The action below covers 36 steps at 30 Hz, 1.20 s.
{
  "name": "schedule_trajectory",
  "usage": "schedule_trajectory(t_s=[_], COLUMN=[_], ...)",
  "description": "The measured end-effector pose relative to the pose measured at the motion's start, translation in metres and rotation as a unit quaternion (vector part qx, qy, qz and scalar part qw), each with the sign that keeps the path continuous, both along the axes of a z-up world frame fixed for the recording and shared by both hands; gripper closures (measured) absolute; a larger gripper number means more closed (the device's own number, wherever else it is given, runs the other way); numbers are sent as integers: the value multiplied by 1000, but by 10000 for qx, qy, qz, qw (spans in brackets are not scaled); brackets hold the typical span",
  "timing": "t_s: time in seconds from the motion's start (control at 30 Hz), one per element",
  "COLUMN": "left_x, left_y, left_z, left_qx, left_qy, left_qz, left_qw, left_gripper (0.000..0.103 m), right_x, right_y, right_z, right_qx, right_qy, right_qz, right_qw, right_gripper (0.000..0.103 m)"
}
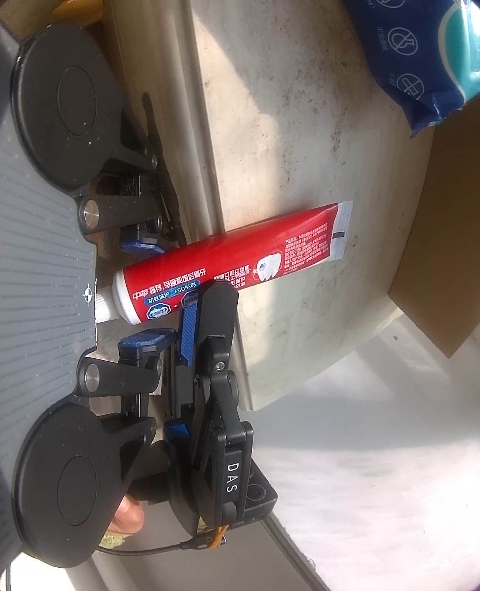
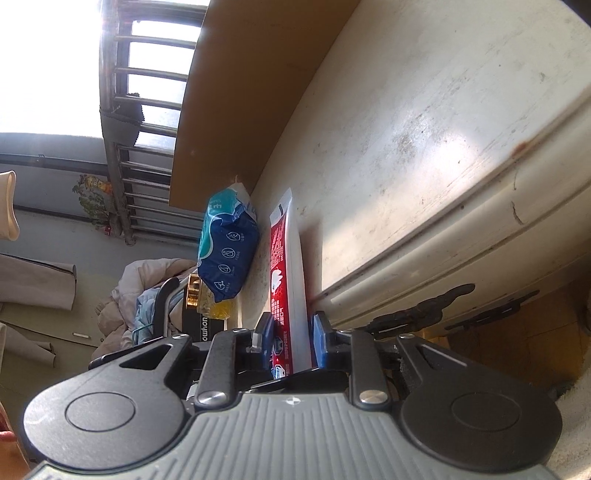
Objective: Organize objects
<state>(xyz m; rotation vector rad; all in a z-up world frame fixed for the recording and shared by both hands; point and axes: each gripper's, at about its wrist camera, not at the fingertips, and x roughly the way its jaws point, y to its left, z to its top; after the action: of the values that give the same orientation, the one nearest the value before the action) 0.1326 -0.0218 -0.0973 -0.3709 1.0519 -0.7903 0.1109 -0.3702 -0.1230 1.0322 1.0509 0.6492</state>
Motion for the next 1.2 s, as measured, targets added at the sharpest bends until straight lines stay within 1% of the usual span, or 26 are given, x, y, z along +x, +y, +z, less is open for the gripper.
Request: schedule_trajectory(t_s=[0.07, 0.27, 0.43, 0.57, 0.83, 1.0, 1.2], left_x=[1, -6, -11, -12, -19, -25, -31], left_y=[-2, 5, -3, -3, -8, -13, -14], left_z=[0, 5, 10, 10, 16, 19, 27], left_qx=[53, 300, 569, 629, 899, 1028, 1112], left_qy=[-47, -139, -373, -374, -590, -767, -980], left_qz=[-17, -16, -44, -37, -110, -116, -66], left_qw=[10000, 9995, 9977, 9973, 9941, 9917, 9889], left_gripper=[69, 69, 69, 69, 69, 69, 69], right_x=[0, 0, -2, -4, -10, -13, -14], right_y=[-2, -2, -5, -7, -8, -6, -8], right_z=[-2, -9, -16, -19, -22, -17, -12], right_qx=[62, 242, 467, 559, 581, 445, 456], right_qy=[-13, 37, 19, 2, -106, -261, -398], right_qz=[-3, 33, -22, -45, -83, -79, -43], right_qw=[10000, 9997, 9989, 9984, 9982, 9986, 9982], right_gripper=[78, 76, 76, 76, 75, 75, 75])
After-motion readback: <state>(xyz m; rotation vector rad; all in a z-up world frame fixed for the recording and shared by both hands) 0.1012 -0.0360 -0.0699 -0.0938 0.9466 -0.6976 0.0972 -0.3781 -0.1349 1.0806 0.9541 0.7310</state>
